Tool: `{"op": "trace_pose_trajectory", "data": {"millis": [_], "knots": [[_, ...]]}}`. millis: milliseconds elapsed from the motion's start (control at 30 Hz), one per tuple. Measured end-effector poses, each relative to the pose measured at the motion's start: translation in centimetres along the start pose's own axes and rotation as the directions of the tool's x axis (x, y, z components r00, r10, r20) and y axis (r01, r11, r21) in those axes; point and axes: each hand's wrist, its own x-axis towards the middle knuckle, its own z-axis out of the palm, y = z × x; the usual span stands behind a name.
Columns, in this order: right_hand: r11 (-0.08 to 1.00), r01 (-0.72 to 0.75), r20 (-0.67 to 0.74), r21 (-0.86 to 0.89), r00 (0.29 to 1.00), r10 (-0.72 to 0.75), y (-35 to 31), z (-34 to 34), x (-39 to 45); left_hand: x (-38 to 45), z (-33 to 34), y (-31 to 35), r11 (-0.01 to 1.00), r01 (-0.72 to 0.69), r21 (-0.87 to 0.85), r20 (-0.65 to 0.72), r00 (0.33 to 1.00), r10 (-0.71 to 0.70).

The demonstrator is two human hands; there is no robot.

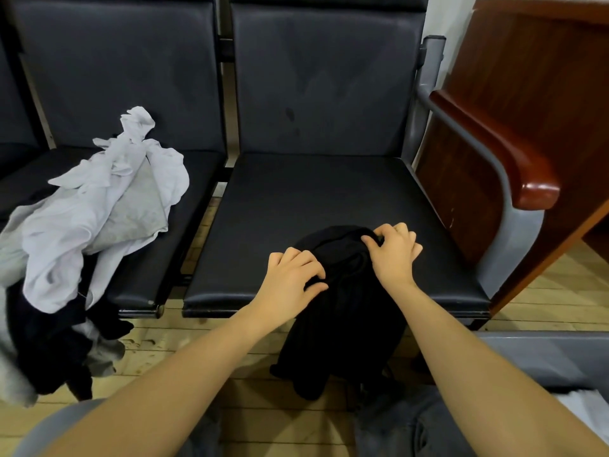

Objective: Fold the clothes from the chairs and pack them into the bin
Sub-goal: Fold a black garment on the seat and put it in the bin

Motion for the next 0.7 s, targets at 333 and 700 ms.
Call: {"op": "trace_pose_trajectory", "data": {"millis": [333,700], "knots": [[0.948,0.177,-0.017,0.263,0.984,-0.179,-2.0,-1.9,-0.9,4.3,-4.3,-2.8,0.858,0.249,-0.449,-0.058,0.950,-0.306],[0.945,0.303,0.178,0.126,0.930,-0.322,-4.1,1.5,-0.3,7.7,-3.4,-8.2,0.815,0.534,-0.226,-0.145,0.808,-0.570]]}}
